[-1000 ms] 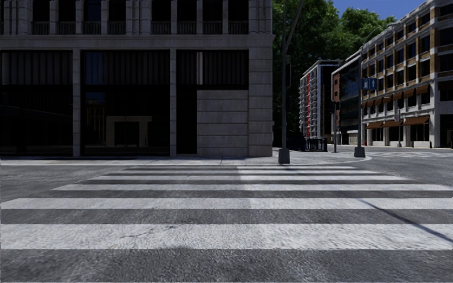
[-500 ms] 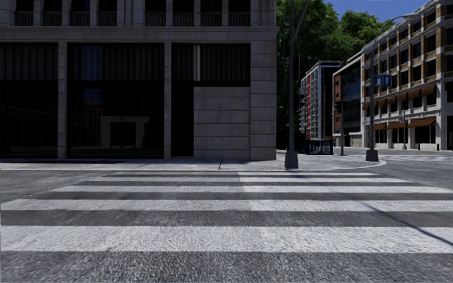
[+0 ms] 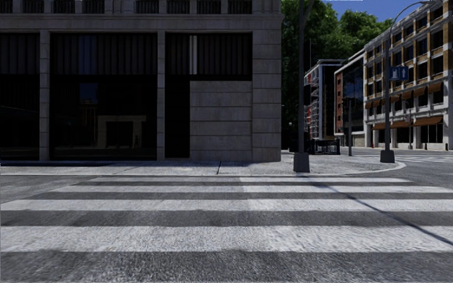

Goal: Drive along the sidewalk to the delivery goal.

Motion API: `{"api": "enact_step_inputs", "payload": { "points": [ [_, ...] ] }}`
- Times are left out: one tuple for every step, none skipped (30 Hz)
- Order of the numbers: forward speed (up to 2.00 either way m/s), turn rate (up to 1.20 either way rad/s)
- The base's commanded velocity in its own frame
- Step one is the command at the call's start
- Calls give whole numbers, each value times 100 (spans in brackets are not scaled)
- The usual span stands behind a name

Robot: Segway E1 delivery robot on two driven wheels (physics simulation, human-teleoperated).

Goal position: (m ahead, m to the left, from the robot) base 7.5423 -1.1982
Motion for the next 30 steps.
{"api": "enact_step_inputs", "payload": {
  "points": [
    [200,0],
    [200,0],
    [200,0],
    [200,0],
    [200,0],
    [200,0],
    [200,0],
    [200,0],
    [200,0],
    [200,0],
    [200,0],
    [200,0],
    [200,0],
    [200,0],
    [200,0],
    [200,-2],
    [200,-7],
    [200,-13],
    [200,-19],
    [200,-19],
    [200,-21],
    [200,-22],
    [200,-23],
    [200,-23],
    [200,-23],
    [200,-23],
    [200,-23],
    [200,-23],
    [200,-23],
    [200,-23]
  ]
}}
